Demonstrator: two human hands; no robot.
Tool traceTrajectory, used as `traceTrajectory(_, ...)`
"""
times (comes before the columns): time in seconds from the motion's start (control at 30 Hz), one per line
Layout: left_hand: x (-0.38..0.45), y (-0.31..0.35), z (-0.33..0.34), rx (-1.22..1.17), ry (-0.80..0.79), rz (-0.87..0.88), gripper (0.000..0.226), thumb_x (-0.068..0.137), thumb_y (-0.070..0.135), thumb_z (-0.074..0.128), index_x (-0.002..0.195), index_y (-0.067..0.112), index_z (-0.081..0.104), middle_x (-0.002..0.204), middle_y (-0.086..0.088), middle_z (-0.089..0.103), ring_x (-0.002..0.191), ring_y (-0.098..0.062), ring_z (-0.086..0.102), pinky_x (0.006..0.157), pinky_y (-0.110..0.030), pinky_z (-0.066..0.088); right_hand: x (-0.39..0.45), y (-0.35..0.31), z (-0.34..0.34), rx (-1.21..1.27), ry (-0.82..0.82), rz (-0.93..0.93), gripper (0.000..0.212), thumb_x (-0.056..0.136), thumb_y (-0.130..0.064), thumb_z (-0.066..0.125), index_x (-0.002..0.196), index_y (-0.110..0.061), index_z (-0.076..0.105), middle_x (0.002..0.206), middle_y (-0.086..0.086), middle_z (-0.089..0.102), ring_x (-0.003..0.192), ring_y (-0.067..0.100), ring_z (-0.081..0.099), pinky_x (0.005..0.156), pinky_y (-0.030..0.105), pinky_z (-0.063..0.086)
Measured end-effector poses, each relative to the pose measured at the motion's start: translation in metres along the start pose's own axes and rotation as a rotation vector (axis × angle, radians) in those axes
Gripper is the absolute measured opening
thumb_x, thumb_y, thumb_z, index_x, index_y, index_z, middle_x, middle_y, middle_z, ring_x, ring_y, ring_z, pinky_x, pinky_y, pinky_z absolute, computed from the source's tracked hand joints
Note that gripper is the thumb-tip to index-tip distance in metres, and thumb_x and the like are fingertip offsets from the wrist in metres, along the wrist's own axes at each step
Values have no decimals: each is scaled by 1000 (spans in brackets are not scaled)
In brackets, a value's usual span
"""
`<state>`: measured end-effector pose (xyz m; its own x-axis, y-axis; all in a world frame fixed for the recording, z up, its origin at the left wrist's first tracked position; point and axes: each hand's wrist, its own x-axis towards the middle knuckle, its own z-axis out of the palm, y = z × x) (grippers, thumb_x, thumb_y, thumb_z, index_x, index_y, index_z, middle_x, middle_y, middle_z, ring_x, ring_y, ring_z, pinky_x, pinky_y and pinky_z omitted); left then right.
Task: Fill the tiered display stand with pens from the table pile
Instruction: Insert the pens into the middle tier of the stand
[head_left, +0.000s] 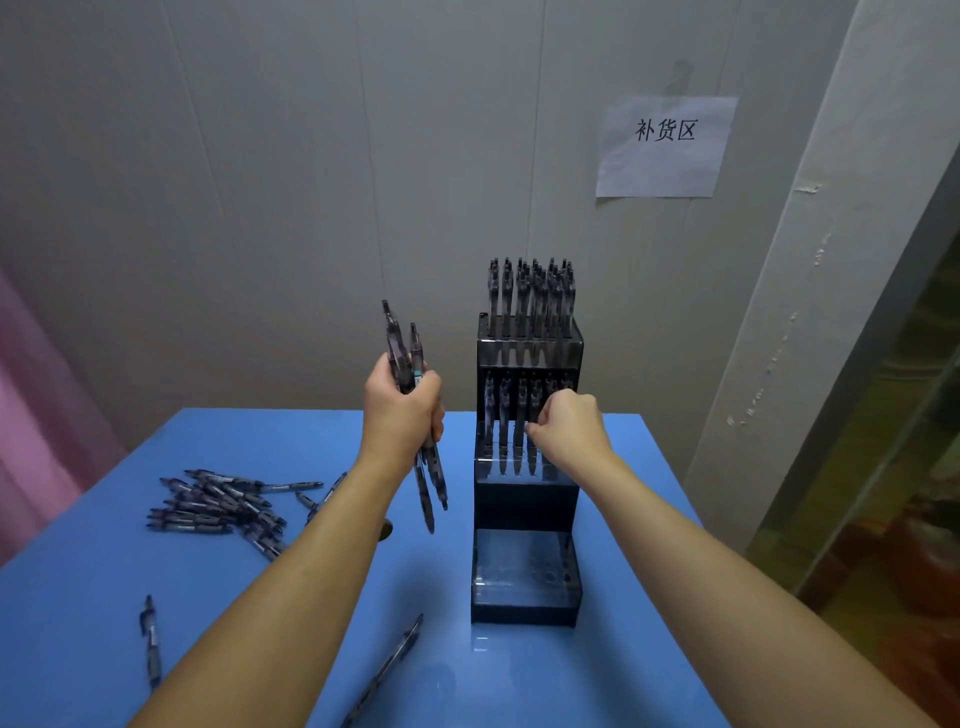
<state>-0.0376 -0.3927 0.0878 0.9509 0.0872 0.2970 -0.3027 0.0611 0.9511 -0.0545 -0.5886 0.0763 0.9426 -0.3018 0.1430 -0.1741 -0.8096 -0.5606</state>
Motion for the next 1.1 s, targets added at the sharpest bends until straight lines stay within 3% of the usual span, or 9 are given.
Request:
traceTrajectory(0.1, 1, 8, 2, -53, 4, -1, 17, 93, -3, 54, 88, 12, 46, 58, -3, 48, 47, -22, 44, 45, -33, 42, -6, 1, 1, -75, 49, -11, 33, 92, -1, 61, 64, -9, 45, 63, 4, 43, 53, 21, 40, 50, 31, 40)
traceTrajectory(0.2, 5, 17, 5, -133, 8, -16, 20, 92, -6, 51, 89, 13, 44, 58, -1, 47, 46, -20, 42, 44, -31, 38, -13, -5, -4, -12, 33, -106, 7, 91, -5, 62, 94, -11, 62, 84, 2, 60, 76, 20, 60, 66, 36, 57)
traceTrajectory(0.27, 8, 22, 8, -161, 7, -10, 20, 91, -6, 50, 89, 13, 43, 57, -1, 46, 46, -20, 42, 44, -30, 38, -19, -9, -6, 105, -111, -202, 20, 89, -12, 71, 108, -17, 67, 92, -6, 65, 88, 14, 65, 81, 32, 59)
traceTrajectory(0.37, 10, 30, 14, -198, 26, 1, 20, 89, -6, 48, 88, 13, 42, 57, -2, 44, 45, -21, 40, 43, -30, 37, -29, -14, -8, 293, -329, -272, 41, 80, -23, 85, 118, -22, 68, 102, -13, 69, 95, 3, 66, 84, 18, 54)
traceTrajectory(0.47, 13, 38, 22, -225, 61, 5, 19, 89, -5, 48, 89, 13, 42, 56, -2, 44, 44, -20, 40, 44, -30, 37, -35, -17, -2, 401, -376, -290, 53, 73, -33, 91, 120, -26, 67, 109, -14, 70, 101, 1, 66, 86, 19, 54)
traceTrajectory(0.67, 9, 49, 45, -257, 79, 34, 19, 87, -5, 50, 88, 13, 42, 58, -4, 44, 44, -21, 41, 43, -30, 38, -42, -36, 21, 796, -257, -187, 26, 75, -21, 91, 93, -15, 74, 89, 4, 76, 85, 17, 72, 89, 44, 60)
traceTrajectory(0.83, 8, 52, 52, -246, 55, 43, 18, 86, -3, 51, 87, 14, 43, 55, -2, 46, 45, -21, 42, 44, -30, 39, -45, -40, 24, 894, -205, -106, 15, 81, -12, 85, 90, -5, 75, 86, 20, 73, 72, 29, 62, 79, 62, 56)
traceTrajectory(1.0, 21, 59, 46, -225, 93, 85, 20, 85, -3, 50, 87, 15, 41, 54, -1, 43, 40, -21, 40, 43, -29, 37, -46, -22, 29, 785, -296, -115, 22, 82, -4, 83, 98, -16, 76, 77, 3, 69, 72, 17, 65, 77, 39, 56)
traceTrajectory(1.1, 30, 63, 39, -166, 113, 141, 19, 83, 1, 52, 86, 16, 42, 57, -5, 44, 41, -23, 42, 43, -31, 39, -45, -5, 29, 804, -311, -92, 26, 87, -1, 77, 107, -18, 75, 69, -2, 66, 70, 19, 68, 80, 42, 61)
